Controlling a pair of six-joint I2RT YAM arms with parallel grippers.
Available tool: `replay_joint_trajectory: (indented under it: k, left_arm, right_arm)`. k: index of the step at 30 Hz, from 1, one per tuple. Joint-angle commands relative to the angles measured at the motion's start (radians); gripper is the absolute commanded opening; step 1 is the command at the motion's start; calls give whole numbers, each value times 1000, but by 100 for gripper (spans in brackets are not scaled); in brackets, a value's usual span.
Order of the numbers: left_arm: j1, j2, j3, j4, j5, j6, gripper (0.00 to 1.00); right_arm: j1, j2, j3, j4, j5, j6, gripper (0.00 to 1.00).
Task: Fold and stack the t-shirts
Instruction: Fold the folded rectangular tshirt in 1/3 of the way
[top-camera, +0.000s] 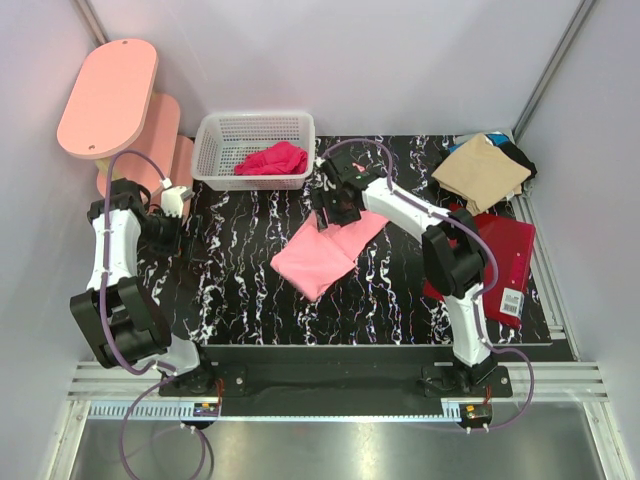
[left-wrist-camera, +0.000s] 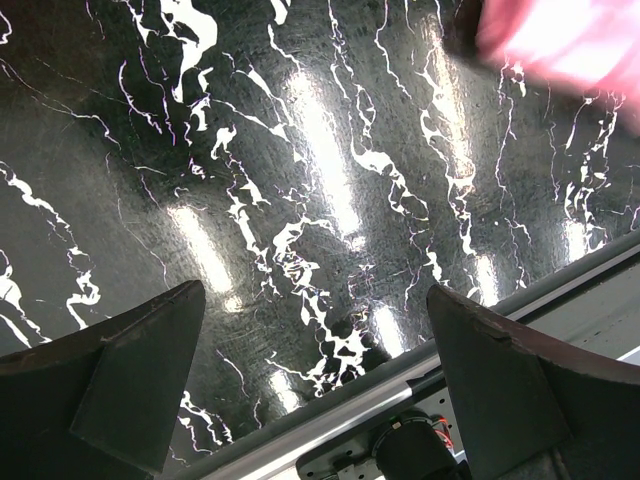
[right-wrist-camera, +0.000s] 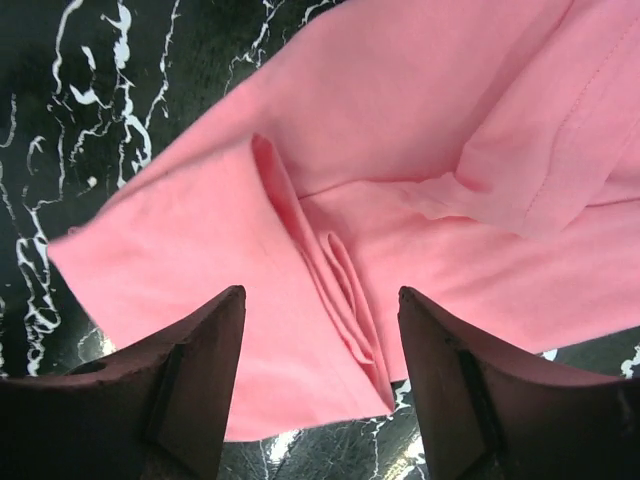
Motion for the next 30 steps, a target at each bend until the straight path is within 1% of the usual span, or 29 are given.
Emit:
replay_joint_trajectory:
  k: [1, 3, 5, 8, 10, 13, 15, 22, 30]
  left_arm:
    - [5, -18, 37, -8, -17, 17, 99]
    - [5, -16, 37, -8, -20, 19, 99]
    - [6, -12, 37, -8, -12, 17, 99]
    - [5, -2, 37, -7, 0, 13, 99]
    - [5, 1, 39, -7, 5, 10, 99]
    - [5, -5, 37, -8, 3, 11, 99]
    - [5, -16, 34, -7, -11, 16, 99]
    - [5, -24, 13, -7, -26, 33, 99]
    - [5, -19, 34, -8, -23, 25, 99]
  right_arm:
    - [2, -3, 27, 40, -144, 37, 68]
    - [11, -24, 0, 60, -166, 55, 67]
    - [39, -53, -37, 86, -155, 54, 67]
    - [94, -78, -52, 87, -114, 34, 68]
    - [109, -76, -57, 83, -59, 9, 69]
    - [80, -53, -63, 80, -36, 14, 68]
    - [47, -40, -66, 81, -45, 15, 68]
    - [-4, -35, -48, 83, -50, -3, 68]
    - [-24, 8, -57, 89, -123, 12, 67]
